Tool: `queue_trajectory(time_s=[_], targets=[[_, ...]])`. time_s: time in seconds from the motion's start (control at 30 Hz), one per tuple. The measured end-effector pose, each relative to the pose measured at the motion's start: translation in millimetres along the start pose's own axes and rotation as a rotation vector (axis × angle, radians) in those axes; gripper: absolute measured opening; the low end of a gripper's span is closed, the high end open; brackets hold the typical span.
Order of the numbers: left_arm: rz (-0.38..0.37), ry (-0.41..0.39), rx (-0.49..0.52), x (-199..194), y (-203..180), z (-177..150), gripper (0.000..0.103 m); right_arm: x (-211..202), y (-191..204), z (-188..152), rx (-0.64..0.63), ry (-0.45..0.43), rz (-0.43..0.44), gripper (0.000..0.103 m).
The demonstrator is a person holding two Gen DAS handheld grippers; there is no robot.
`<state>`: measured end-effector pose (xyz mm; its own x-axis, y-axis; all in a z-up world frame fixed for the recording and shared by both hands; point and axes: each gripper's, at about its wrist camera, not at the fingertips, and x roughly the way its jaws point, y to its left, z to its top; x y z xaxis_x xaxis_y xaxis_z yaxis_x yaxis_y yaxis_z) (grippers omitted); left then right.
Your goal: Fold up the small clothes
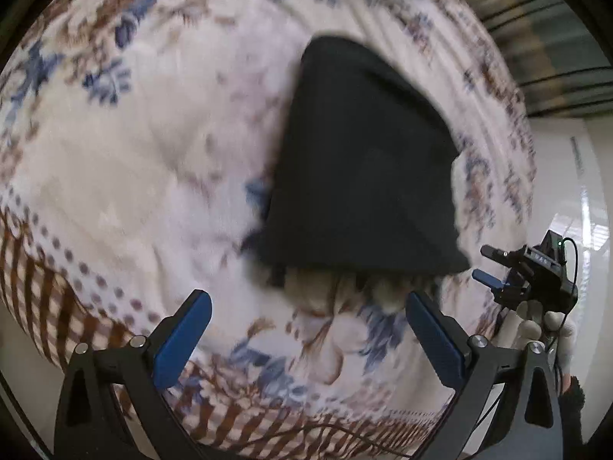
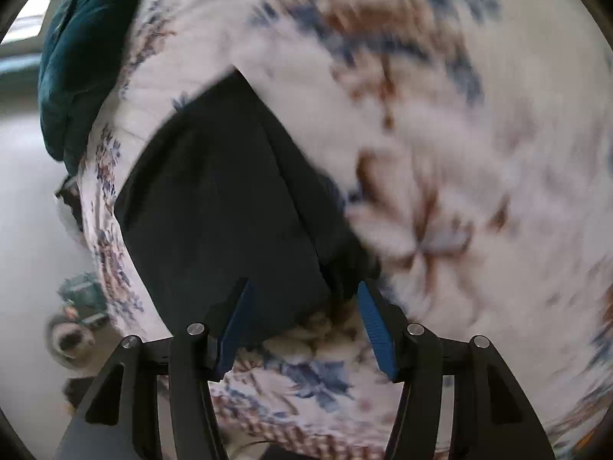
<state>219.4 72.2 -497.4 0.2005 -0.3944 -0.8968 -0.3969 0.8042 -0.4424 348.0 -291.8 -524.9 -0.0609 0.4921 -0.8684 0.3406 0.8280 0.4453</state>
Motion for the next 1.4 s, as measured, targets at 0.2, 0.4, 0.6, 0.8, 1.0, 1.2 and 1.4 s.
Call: queue_trajectory(time_s=[0.2,0.4,0.6,0.8,1.0,1.2,1.4], targets=[[0.012,-0.015,-0.012,16.3,-8.7,14.1,0.103,11.7,5.1,-17.7,0.028,-0.151,0.036,0.004],[0.006,-0.089,0.009,8.2,-16.3,53.5,0.103,-0.8,1.4,-16.8,-0.037,-0.164,-0.107,0.003],[0.068,-0.146,0.038,21.1,-17.8,124.1,0.103,2.8,-12.3,1.8,-0.063,-0.059,-0.123,0.029],[0.071,-0.092,0.062,78.8,-15.5,193.2,0.103,12.7,17.2,75.3,-0.155,-0.123,0.032,0.07],[0.043,-0.109,0.077,106.2,-23.6,220.0,0.082,73.2,63.5,147.5,-0.229,-0.054,0.081,0.056],[0.031,-0.128,0.087,106.1,-25.4,223.0,0.05,52.5,88.1,156.3,-0.242,-0.219,0.016,0.006],[-0.006,-0.108,0.052,106.0,-17.1,226.9,0.05,40.9,103.9,182.7,-0.233,-0.265,-0.078,0.004]])
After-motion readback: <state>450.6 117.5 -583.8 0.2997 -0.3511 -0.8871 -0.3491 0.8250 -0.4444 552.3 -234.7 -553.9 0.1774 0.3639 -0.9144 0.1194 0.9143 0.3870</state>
